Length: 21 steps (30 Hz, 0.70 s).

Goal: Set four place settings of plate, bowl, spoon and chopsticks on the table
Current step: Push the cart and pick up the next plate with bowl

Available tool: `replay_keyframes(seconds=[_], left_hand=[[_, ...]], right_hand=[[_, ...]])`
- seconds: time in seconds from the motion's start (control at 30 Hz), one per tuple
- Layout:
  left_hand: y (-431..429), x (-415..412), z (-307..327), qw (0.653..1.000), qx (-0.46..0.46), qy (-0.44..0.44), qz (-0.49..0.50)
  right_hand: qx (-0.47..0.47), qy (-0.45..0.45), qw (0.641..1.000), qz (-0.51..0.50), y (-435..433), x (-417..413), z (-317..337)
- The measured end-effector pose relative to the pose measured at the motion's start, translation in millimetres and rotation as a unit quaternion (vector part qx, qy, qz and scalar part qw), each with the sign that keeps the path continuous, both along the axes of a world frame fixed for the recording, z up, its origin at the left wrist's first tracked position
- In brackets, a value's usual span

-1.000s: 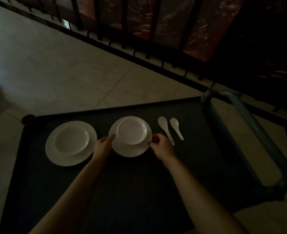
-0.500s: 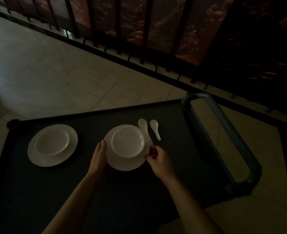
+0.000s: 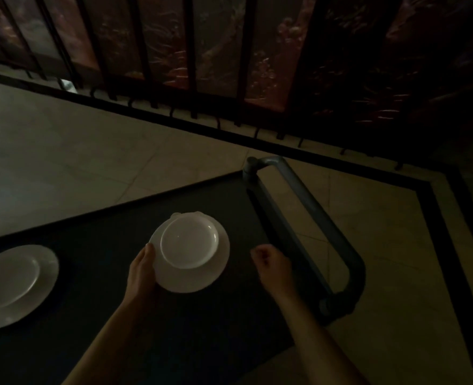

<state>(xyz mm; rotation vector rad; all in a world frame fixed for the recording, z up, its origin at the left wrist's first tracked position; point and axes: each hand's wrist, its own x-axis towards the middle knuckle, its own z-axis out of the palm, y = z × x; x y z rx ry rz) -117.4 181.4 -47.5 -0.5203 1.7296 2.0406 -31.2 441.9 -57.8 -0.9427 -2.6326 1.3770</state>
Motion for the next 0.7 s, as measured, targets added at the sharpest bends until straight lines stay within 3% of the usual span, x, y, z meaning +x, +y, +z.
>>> replay_keyframes(seconds=[0.1, 0.23, 0.7], left_hand=[[8.0, -3.7, 1.5, 1.000, -0.007, 0.010, -0.001], [18.4, -6.9, 3.3, 1.000, -0.002, 0.003, 0.013], [26.6, -5.4, 3.5, 1.000, 0.002, 0.022, -0.003]], right_hand=[[0.174, -0.040, 0.984, 0.005, 37.0, -7.5, -24.5], [0.240, -0.068, 0.968, 0.036, 54.2, -16.7, -41.0], [0.285, -0.097, 0.953, 0.040, 54.1, -23.2, -40.9]])
